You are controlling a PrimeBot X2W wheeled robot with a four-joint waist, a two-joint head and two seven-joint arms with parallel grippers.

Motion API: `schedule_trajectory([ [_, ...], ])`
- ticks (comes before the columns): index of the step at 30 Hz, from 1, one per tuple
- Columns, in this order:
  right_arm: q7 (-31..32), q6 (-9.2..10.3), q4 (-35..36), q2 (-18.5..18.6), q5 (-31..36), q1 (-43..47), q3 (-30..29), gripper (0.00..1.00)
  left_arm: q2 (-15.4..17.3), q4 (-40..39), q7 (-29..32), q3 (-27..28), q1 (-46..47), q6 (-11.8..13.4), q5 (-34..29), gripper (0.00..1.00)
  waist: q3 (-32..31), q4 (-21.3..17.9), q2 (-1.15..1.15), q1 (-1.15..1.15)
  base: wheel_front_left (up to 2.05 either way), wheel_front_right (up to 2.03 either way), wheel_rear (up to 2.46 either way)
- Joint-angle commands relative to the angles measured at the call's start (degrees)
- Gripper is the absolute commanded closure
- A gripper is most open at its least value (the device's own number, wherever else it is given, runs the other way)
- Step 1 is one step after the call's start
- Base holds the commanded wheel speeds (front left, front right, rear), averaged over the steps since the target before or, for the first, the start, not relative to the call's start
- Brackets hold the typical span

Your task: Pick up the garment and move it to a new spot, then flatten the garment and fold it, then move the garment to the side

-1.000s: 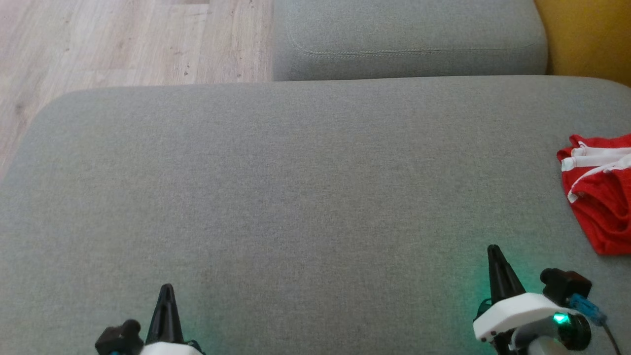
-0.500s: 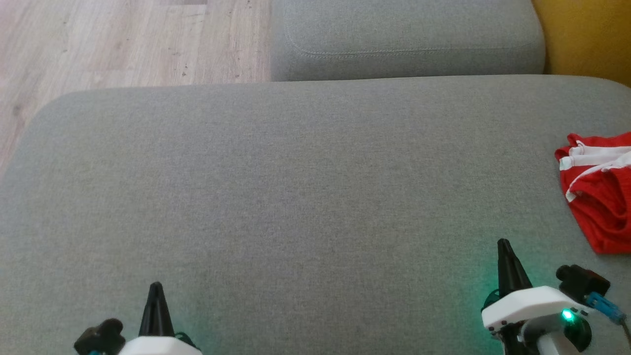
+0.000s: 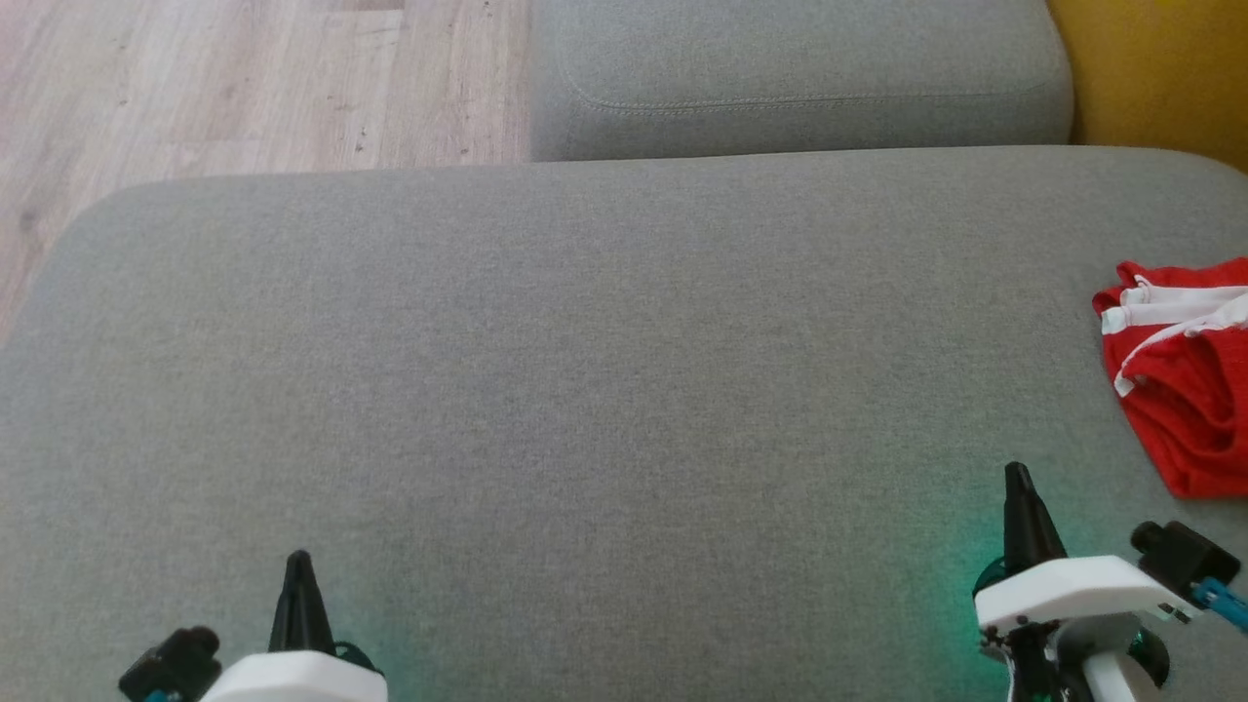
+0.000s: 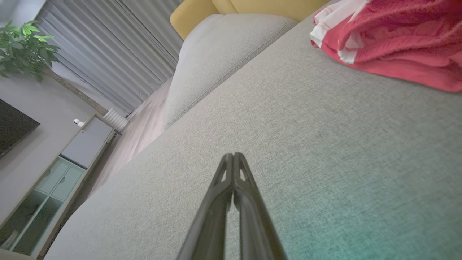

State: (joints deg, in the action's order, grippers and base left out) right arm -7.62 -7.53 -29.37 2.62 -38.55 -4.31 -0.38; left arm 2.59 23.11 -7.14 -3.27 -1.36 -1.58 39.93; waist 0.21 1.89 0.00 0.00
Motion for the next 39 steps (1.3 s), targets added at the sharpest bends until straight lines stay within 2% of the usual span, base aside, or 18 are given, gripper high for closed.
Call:
schedule_trajectory([
  [1,0.5,0.02,2.4,0.2,-1.8,-2.3,0.0,1.0,0.1,-2.2,0.3,1.7,3.0,-0.3,1.6,1.0,0.0,0.0,0.0,0.0,0.0,0.0,0.0],
  [39,7.0,0.03,8.7,0.2,-26.8,-2.1,-3.0,1.0,0.2,-5.5,6.7,5.6,5.2,-3.0,26.0,1.0,0.0,-0.9,0.0,0.0,0.0,0.0,0.0],
])
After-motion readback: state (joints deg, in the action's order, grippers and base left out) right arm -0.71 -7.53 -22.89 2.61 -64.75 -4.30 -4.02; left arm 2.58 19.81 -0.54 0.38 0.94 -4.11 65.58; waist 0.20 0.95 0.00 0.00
